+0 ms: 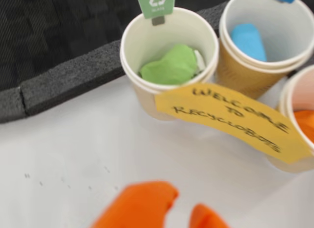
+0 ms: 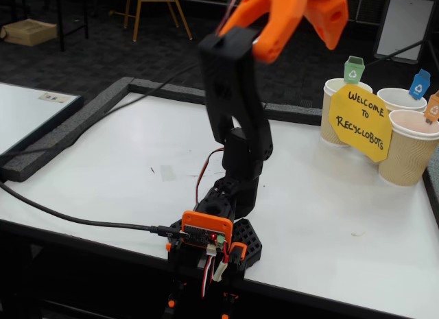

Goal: Sort rubbish by color.

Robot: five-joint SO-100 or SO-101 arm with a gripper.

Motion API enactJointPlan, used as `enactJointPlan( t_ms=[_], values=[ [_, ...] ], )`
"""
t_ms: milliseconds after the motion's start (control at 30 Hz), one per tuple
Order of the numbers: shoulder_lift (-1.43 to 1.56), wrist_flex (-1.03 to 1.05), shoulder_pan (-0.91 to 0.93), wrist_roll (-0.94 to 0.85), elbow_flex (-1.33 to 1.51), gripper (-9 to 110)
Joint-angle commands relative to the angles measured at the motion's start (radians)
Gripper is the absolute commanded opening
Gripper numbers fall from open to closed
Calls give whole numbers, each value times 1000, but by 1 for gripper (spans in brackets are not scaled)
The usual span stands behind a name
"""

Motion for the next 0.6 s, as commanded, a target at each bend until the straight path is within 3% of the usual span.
enactJointPlan(
  t_ms=[0,567],
  values=[
    [284,18,28,107,94,0],
    [537,44,126,650,270,0]
  ],
)
